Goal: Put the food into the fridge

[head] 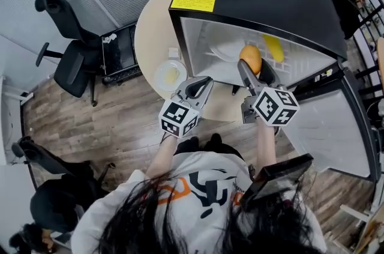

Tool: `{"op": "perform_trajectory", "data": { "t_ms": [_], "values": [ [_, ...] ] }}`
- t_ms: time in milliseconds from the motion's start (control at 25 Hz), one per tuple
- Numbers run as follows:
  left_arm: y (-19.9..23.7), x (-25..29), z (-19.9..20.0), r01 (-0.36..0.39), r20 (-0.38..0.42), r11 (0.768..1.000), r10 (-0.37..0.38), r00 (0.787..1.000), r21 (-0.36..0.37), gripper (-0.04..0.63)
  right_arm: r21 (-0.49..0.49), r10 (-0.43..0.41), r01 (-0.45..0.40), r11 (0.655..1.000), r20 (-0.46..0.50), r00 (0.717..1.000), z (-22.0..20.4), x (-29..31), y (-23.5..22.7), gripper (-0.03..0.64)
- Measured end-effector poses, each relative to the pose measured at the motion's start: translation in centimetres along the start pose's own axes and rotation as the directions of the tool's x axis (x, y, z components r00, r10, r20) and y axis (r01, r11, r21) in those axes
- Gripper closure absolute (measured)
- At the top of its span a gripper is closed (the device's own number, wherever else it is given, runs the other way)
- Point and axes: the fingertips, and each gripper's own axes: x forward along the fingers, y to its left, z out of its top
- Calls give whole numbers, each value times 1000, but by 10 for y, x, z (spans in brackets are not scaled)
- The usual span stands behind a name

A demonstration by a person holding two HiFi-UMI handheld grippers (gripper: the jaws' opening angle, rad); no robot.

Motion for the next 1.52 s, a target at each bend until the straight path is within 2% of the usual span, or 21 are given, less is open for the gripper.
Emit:
{"op": "perform_trajectory", "data": {
  "t_ms": [240, 440, 600, 760, 880, 1280, 1520],
  "values": [
    [16, -1, 4, -69, 9, 998, 69, 998, -3, 571, -110, 57, -61, 992, -43, 997, 8, 39, 6, 284],
    [23, -4, 4, -105, 9, 994, 105, 994, -6, 571, -239, 107, -134, 962, -120, 987, 4, 71, 16, 284],
    [26, -7, 3, -124, 7, 992, 124, 992, -9, 571, -387, 88, -159, 908, -196, 977, -2, 87, 21, 284],
    [31, -11, 1, -146, 2, 989, 146, 989, -12, 571, -540, 30, -156, 827, -235, 972, -6, 97, 22, 284],
    [33, -14, 0, -156, -1, 988, 156, 988, -14, 571, -592, 0, -156, 791, -256, 967, -11, 102, 20, 284],
    [37, -21, -3, -171, -11, 985, 170, 985, -11, 571, -583, -13, -141, 800, -251, 968, -21, 110, 15, 284],
    [37, -22, -4, -167, -14, 986, 167, 986, -13, 571, -547, -19, -122, 828, -245, 969, -22, 113, 12, 284]
  ]
}}
